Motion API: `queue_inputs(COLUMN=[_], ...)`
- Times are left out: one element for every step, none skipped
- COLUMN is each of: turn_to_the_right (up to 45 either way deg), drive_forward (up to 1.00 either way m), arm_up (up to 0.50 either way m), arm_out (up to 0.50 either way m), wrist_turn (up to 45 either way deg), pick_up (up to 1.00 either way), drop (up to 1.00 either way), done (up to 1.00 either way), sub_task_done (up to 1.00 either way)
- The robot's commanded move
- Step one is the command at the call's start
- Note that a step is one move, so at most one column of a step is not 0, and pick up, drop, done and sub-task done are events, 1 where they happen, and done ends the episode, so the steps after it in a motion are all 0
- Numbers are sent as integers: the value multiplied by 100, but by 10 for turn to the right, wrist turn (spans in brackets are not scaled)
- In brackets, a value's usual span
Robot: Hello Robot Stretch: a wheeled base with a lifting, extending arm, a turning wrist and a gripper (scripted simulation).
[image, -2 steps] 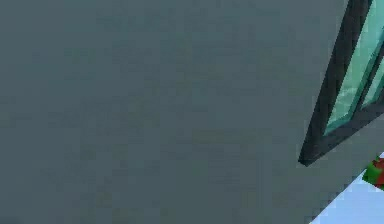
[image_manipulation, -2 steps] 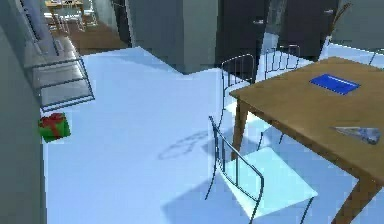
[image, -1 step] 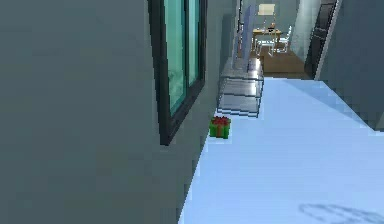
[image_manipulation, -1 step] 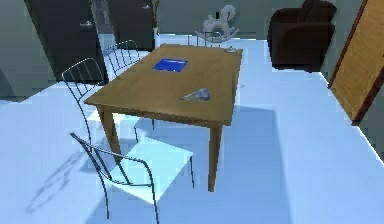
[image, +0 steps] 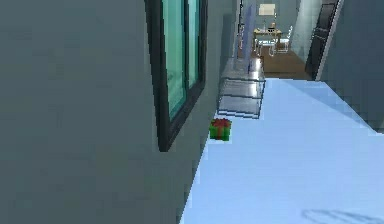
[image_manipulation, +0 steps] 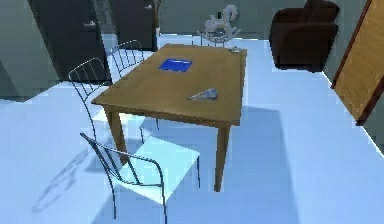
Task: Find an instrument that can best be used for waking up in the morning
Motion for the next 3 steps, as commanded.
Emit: queue_inputs(turn_to_the_right=[120,0,210], drive_forward=[0,60,0], arm_up=[0,0,0], arm_out=[0,0,0], wrist_turn=[0,0,0], pick_up=[0,0,0], drop=[0,0,0], done=[0,0,0], sub_task_done=[0,0,0])
